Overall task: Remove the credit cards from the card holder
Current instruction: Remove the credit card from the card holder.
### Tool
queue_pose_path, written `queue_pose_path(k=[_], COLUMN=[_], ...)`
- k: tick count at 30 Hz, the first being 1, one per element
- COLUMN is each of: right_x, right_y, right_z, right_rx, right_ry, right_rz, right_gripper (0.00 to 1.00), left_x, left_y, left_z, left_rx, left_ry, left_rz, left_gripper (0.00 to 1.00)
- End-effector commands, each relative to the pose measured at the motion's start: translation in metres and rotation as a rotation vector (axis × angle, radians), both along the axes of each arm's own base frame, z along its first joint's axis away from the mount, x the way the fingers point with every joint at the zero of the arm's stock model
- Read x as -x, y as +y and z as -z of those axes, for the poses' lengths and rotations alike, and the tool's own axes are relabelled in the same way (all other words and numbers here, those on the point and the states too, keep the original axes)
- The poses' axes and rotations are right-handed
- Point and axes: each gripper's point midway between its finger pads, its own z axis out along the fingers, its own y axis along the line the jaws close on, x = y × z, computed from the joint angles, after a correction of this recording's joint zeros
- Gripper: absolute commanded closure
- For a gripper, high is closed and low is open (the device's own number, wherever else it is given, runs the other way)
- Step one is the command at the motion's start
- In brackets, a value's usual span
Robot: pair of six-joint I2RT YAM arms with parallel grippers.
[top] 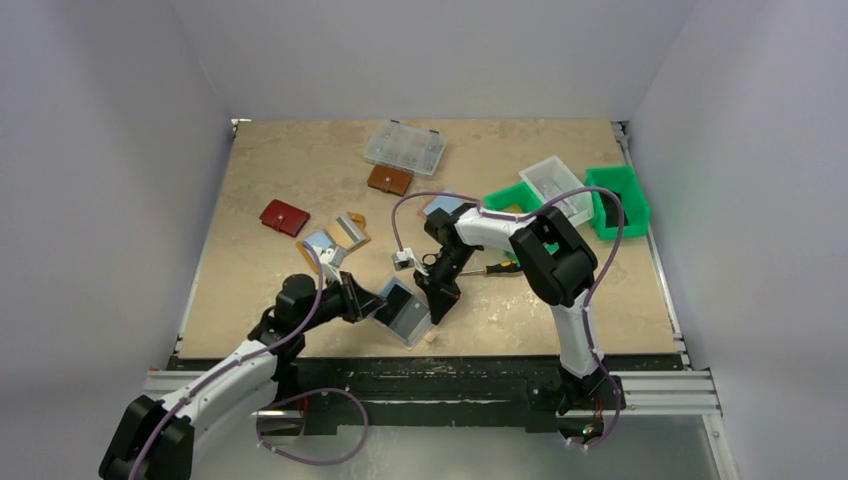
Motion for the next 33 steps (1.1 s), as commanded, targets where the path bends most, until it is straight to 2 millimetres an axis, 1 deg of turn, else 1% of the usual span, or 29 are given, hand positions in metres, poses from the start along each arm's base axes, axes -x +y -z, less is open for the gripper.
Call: queue_pose_path(k=[1,6,11,14,17,22,24,29,33], right_x=[-0.006,-0.006,-0.005,-0.006,-0.009,-0.024,-0.03,-0.045,-0.057], right_y=[-0.011,-0.012,-0.012,-0.012,-0.011,-0.011,-0.012,-0.018,-0.025], right_z=[0.011,0.014,0.015,0.014,0.011,-0.003,-0.009,-0.031,-0.06], right_rx=[0.067,0.077,0.08,0.079,0.072,0.037,0.024,-0.017,-0.078], right_ry=[-0.029,-0.022,-0.019,-0.02,-0.029,-0.079,-0.1,-0.156,-0.237], right_rz=[-0.013,-0.013,-0.014,-0.01,-0.001,0.051,0.07,0.111,0.14], right_gripper=[0.91,0.9,0.89,0.84,0.74,0.54,0.49,0.47,0.46], left_x=[-0.021,-0.026,-0.029,-0.028,-0.024,-0.012,-0.007,-0.001,0.002], left_y=[0.01,0.015,0.021,0.021,0.017,0.006,0.003,-0.002,-0.005], left_z=[-0.022,-0.044,-0.057,-0.064,-0.074,-0.081,-0.082,-0.087,-0.087], left_rx=[-0.025,-0.014,-0.018,-0.008,0.019,0.092,0.119,0.153,0.167], left_ry=[-0.093,-0.15,-0.177,-0.187,-0.198,-0.186,-0.181,-0.192,-0.188], left_rz=[-0.085,-0.127,-0.162,-0.162,-0.138,-0.065,-0.041,-0.004,0.022], left_gripper=[1.0,1.0,1.0,1.0,1.0,1.0,1.0,1.0,1.0])
